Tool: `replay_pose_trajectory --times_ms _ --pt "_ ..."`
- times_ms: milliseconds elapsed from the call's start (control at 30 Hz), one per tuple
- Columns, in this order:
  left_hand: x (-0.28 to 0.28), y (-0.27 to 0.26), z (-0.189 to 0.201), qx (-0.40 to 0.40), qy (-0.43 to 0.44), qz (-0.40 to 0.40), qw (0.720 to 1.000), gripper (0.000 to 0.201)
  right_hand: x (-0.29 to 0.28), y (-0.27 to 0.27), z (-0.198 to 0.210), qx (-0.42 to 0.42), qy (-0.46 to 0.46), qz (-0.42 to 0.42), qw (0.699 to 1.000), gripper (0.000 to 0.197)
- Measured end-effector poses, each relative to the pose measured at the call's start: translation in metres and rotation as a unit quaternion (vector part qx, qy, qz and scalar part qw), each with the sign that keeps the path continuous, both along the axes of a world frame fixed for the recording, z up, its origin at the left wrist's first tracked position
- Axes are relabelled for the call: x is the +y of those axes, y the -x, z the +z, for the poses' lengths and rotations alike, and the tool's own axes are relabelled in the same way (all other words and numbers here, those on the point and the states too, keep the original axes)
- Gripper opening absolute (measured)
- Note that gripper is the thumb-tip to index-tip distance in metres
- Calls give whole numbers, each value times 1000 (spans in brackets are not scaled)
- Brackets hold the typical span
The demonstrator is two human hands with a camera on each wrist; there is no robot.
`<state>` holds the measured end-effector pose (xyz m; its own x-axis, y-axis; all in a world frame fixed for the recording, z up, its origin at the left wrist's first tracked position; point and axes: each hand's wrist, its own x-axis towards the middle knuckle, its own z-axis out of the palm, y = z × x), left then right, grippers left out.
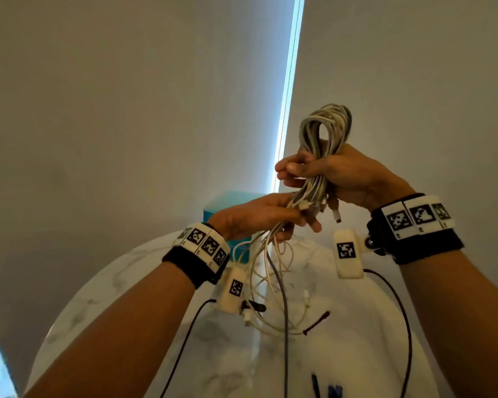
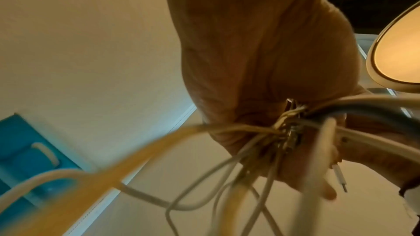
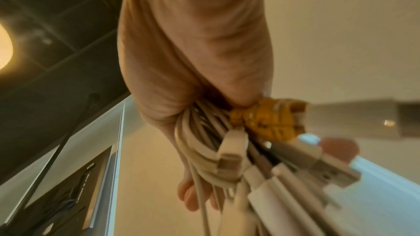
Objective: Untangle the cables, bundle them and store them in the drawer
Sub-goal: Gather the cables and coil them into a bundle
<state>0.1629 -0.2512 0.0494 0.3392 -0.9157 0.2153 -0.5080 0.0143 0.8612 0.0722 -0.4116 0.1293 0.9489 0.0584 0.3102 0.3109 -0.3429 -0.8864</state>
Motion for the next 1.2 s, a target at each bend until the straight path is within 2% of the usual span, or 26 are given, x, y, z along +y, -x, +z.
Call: replay_pose_trajectory --times_ms 100,167,200,267,300,367,433,567,700,833,900,967,1100,1200 --pt "8 -2 1 11 -13 -22 1000 27 -8 1 9 -34 44 -24 998 17" --pt "12 -8 -4 21 21 -9 1000 36 -11 2 10 -51 24 -35 998 4" --pt "13 -11 -7 28 36 -5 999 37 -12 3 9 -61 0 -40 997 7" --pt "16 -14 -16 42 39 5 998 36 -15 5 8 -71 -62 -49 994 5" --pt "18 -16 -22 56 36 9 998 35 -18 6 8 -71 -112 -49 990 12" --pt "25 -17 -37 87 37 21 995 31 -21 7 8 -56 -231 -39 971 23" --pt "30 -16 -50 97 34 39 994 30 -24 8 3 -48 -315 -30 947 25" --pt "38 -17 -67 99 -9 52 994 36 -30 5 -10 -46 -401 4 915 22" --pt "50 -22 -73 44 -62 73 994 33 -44 6 -23 -67 -394 -6 917 21" --pt "63 -32 -76 -73 -84 137 984 25 -55 7 -37 -90 -383 -15 919 21" --pt "72 -35 -83 -123 -85 147 978 16 -55 7 -42 -101 -356 -30 928 24" --pt "76 -30 -87 -145 -91 138 976 20 -52 7 -46 -120 -313 -59 940 27" --pt "90 -35 -89 -110 -60 133 983 28 -50 8 -58 -156 -269 -96 946 29" --pt "101 -41 -85 17 -12 126 992 28 -54 8 -72 -173 -271 -107 941 27"
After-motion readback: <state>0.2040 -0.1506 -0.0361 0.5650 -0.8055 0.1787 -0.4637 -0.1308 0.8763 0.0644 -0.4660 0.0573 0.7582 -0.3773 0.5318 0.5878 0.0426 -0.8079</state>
